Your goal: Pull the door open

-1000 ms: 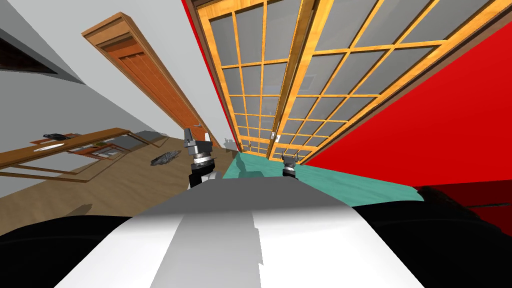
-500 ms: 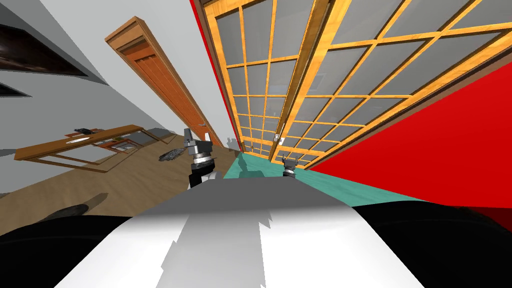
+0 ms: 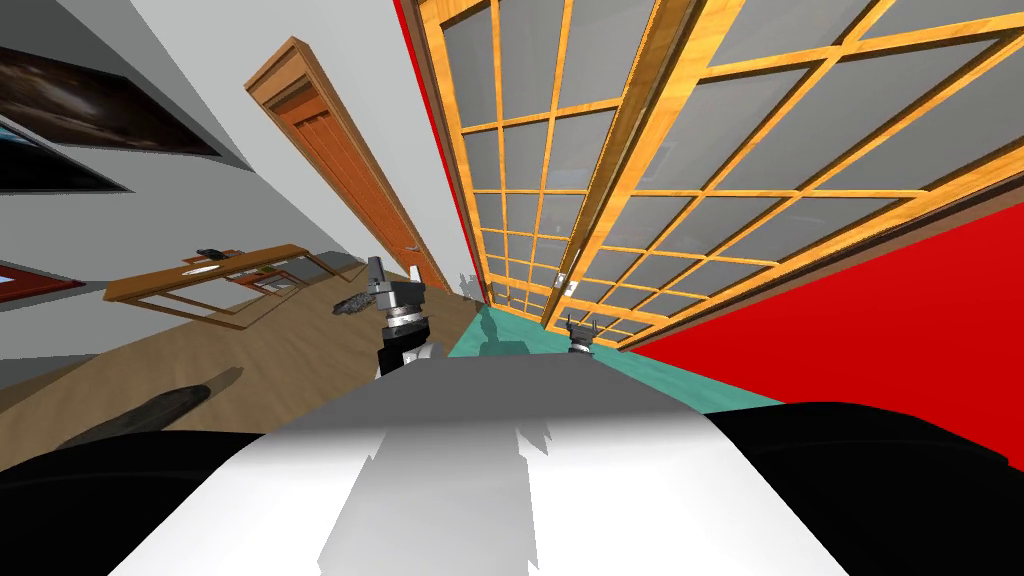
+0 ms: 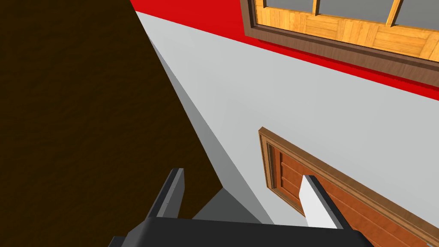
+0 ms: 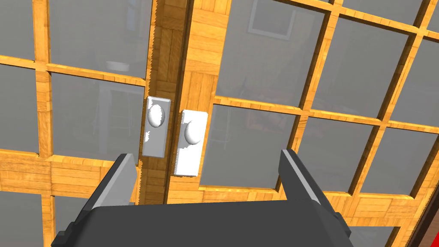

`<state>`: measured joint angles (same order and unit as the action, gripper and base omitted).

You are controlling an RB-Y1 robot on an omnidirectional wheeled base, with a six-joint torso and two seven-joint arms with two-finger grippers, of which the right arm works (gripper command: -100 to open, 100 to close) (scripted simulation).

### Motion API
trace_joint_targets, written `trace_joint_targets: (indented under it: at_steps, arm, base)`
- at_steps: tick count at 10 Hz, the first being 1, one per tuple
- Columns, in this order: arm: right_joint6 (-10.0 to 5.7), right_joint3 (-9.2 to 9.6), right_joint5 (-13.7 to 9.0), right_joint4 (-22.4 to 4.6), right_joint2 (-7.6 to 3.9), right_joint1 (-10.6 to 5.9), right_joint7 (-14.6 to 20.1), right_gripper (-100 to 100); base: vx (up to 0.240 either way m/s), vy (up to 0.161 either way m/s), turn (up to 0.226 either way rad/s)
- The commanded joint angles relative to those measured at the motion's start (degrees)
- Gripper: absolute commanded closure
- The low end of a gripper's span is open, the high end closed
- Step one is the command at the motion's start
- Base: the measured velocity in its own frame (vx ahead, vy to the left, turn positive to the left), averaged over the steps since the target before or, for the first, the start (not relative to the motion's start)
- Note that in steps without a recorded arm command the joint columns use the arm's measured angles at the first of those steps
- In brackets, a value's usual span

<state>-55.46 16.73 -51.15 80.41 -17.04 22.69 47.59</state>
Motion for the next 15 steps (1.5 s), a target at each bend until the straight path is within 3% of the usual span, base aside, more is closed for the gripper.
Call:
trace_joint_targets:
  at_steps: [1, 15]
  arm:
    - [-0.95, 0.77, -1.68, -1.95, -0.52, -0.26, 1.70, -100]
    - [-7.22, 6.31, -15.28, -15.99, -5.46, -1.96, 14.35, -100]
  base:
    - [0.098, -0.030, 0.117]
    - [0.106, -0.046, 0.116]
